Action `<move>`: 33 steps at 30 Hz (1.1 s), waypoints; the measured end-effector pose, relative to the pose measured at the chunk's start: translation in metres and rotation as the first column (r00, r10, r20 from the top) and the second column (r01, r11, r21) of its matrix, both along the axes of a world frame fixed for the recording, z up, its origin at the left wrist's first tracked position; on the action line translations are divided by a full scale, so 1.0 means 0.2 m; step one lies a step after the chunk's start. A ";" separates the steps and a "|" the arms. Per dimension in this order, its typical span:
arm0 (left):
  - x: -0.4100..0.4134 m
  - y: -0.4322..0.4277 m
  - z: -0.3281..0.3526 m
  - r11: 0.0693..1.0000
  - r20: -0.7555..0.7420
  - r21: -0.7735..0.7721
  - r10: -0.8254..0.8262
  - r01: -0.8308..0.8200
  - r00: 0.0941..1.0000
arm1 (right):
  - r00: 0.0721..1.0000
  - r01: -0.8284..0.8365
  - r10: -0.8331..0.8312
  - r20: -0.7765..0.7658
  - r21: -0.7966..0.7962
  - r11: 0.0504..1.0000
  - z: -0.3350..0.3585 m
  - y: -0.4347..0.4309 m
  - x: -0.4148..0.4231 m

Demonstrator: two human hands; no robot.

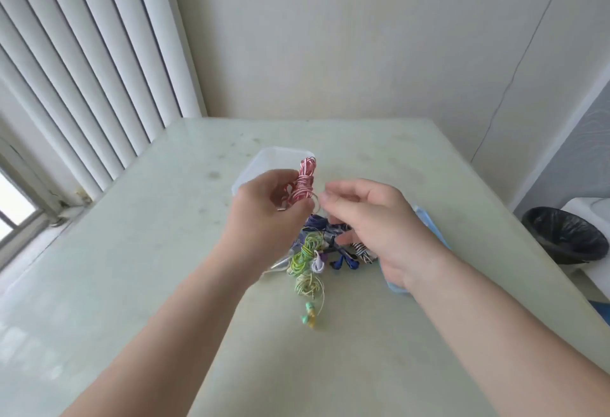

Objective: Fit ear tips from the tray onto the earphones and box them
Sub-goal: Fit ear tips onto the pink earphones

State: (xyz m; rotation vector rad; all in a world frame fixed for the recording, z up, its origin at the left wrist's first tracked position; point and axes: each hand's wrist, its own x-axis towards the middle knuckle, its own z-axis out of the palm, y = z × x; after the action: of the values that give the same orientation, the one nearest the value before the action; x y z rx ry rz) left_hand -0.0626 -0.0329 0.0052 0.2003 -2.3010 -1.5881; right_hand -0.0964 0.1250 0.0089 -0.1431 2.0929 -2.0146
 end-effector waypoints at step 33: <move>0.20 -0.05 -0.19 0.482 0.379 -0.735 -0.292 0.478 0.878 | 0.983 -0.184 0.180 0.042 0.286 0.940 -0.16 0.13 0.17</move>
State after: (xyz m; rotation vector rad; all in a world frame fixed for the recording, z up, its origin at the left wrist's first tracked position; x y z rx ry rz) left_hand -0.0235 -0.0438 -0.0326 -0.4553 -3.1412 -0.4452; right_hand -0.0618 0.1508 -0.0228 -0.2578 2.2441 -1.5820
